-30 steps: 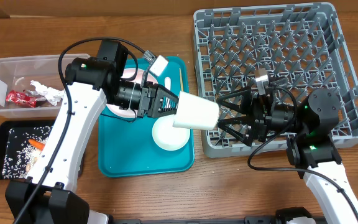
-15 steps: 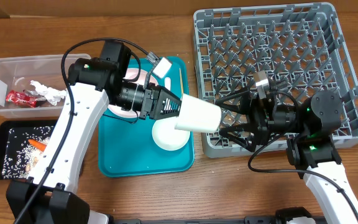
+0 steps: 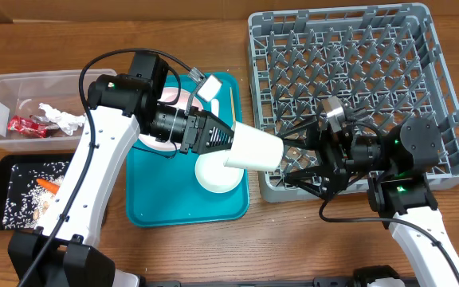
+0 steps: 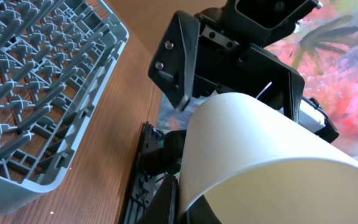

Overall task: Sort waste into correct bins and load items into the dishwasher rack
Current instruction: 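Grasp the cup base with the right gripper beside the left gripper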

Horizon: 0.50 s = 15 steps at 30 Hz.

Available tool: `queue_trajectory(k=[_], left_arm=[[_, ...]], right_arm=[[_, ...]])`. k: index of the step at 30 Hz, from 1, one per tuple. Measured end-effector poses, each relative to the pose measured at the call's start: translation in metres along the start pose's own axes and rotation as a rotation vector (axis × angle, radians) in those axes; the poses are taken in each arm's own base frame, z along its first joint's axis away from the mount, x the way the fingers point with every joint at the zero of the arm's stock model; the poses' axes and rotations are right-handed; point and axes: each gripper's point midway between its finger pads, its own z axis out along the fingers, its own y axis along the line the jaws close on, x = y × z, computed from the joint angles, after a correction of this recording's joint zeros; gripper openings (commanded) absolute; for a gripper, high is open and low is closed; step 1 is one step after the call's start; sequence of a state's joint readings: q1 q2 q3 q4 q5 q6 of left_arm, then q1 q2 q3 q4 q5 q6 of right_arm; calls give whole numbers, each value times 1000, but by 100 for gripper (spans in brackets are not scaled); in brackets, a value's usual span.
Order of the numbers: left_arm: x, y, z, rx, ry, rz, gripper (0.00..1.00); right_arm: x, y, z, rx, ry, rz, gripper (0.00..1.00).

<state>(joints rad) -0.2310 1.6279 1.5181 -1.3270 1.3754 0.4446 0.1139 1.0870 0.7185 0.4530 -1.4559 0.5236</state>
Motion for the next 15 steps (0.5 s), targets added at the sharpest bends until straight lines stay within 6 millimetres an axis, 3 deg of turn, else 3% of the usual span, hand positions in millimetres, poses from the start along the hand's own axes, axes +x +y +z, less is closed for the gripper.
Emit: queue_trajectory(k=[8,15], left_arm=[[-4,-3,2,19,-8,34,4],[-6,-3,2,25,-14,49,4]], right_arm=[[4,-24,1,33,-13,66,95],[0,-20,5,23,-18,27,92]])
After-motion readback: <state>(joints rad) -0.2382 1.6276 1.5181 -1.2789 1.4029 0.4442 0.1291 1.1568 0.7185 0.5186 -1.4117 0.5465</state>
